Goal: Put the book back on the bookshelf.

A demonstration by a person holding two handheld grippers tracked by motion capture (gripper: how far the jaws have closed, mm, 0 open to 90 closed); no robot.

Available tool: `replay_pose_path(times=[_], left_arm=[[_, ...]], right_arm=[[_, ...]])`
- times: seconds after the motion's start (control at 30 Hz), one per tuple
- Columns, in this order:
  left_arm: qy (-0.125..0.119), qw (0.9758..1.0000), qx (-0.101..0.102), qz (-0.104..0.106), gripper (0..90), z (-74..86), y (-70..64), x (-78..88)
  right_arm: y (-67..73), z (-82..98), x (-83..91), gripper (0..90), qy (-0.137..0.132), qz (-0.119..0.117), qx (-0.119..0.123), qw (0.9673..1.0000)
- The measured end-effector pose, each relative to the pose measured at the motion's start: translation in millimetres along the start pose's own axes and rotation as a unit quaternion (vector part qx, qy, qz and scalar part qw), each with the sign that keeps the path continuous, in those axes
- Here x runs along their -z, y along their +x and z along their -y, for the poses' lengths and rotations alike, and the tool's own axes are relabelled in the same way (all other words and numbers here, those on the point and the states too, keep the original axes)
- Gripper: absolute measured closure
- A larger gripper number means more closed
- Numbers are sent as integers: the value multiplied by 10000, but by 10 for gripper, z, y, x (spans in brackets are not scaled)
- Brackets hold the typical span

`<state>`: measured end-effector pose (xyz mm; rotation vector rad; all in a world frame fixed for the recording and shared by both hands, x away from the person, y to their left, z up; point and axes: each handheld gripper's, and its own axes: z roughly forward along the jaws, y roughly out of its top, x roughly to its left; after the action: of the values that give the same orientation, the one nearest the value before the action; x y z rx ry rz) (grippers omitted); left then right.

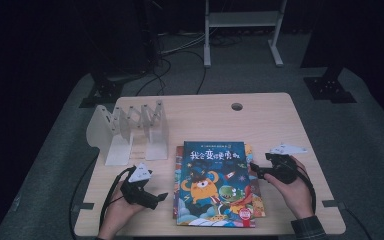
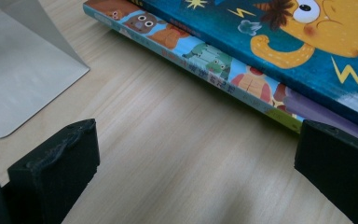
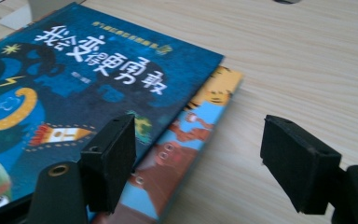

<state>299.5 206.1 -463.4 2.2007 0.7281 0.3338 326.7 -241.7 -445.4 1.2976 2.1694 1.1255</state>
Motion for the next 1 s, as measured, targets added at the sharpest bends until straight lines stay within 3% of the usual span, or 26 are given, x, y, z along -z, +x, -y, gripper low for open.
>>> replay_pose_path(times=[0.3, 0.47, 0.87, 1.0], left_arm=[[-97, 9999, -2, 39, 0, -91, 15, -3], [-72, 10000, -47, 48, 0, -97, 20, -7], [-63, 10000, -55, 23, 0, -99, 44, 30], [-79, 10000, -45, 24, 0, -100, 53, 38]], right_arm=[[185, -66, -242, 261, 158, -299, 154, 9993], [260, -80, -362, 247, 290, -335, 196, 9988], [251, -83, -507, 168, 369, -560, 46, 9977], [270, -87, -537, 170, 312, -619, 118, 9975]])
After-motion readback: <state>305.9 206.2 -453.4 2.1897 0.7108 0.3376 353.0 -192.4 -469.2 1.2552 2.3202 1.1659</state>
